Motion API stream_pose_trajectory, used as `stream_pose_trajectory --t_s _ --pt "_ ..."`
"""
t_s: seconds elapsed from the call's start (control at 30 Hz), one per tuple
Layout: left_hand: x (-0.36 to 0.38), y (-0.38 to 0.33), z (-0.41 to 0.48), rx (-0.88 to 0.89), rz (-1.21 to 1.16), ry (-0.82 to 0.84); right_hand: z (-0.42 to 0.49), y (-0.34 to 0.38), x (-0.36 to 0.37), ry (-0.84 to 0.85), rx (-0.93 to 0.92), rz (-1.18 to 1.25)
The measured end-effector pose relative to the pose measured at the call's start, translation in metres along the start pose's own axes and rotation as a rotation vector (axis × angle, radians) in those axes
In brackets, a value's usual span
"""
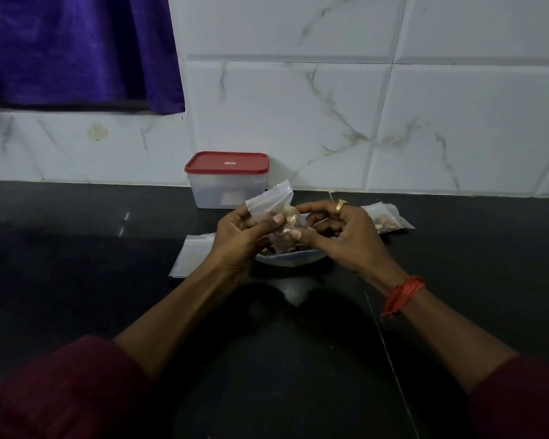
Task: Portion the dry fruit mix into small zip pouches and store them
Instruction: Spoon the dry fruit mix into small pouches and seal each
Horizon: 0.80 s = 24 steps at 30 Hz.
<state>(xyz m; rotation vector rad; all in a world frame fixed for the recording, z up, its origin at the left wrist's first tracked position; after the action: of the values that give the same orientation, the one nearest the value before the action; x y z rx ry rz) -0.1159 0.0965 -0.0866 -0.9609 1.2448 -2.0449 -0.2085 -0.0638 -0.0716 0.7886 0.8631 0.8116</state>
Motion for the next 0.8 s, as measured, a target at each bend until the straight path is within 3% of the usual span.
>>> stream_pose_trajectory --t_s 0.53,0.67,0.8 --pt "-0.002 0.007 0.0 0.027 0.066 0.031 0.002 -0.006 -0.002 0.027 0.122 0.14" --pt "-0.002 0.001 0.001 0.023 0.022 0.002 0.009 -0.008 -0.017 -0.128 0.092 0.1" --pt "-0.011 -0.002 0.003 0.04 0.032 -0.06 0.017 -0.024 -0.051 -0.401 0.147 0.101"
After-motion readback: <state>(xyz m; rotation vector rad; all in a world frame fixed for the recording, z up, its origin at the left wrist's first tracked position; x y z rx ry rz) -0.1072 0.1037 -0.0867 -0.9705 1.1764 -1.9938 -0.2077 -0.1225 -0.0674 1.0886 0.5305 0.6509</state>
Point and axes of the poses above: each hand's wrist, its own z-axis towards the middle knuckle, its own x-axis out of the palm, y = z × x, the point moved 2 cm from there along z, towards the middle knuckle, and after that the axes turned 6 degrees about x, right-handed, at the moved point
